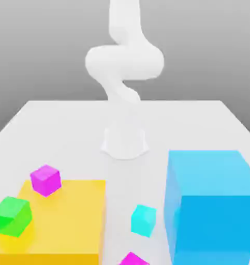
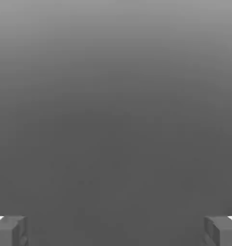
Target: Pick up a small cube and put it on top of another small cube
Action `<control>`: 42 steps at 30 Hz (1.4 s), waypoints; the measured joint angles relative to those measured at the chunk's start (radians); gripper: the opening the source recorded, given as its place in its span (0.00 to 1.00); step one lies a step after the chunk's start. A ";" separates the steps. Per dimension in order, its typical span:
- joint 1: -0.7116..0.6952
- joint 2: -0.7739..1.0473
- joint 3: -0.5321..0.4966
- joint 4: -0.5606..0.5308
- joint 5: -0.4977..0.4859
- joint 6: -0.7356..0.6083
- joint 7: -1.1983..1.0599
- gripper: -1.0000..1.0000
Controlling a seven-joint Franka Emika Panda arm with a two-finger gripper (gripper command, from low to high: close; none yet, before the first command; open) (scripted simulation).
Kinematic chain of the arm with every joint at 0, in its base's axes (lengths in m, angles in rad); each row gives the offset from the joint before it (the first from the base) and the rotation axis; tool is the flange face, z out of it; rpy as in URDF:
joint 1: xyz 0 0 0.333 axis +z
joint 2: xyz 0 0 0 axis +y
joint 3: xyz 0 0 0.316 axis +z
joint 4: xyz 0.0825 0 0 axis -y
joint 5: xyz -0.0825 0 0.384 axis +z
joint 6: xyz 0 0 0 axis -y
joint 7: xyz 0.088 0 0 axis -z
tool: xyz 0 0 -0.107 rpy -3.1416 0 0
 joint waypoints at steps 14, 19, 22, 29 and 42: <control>0.149 0.511 -0.138 -0.218 0.043 0.237 -0.541 0.50; 0.179 0.691 -0.138 -0.311 0.083 0.341 -0.782 0.50; 0.190 0.778 -0.114 -0.373 0.085 0.415 -0.922 0.50; 0.185 0.949 -0.045 -0.395 0.098 0.632 -1.046 0.50; 0.181 0.887 -0.049 -0.407 0.063 0.580 -1.022 0.00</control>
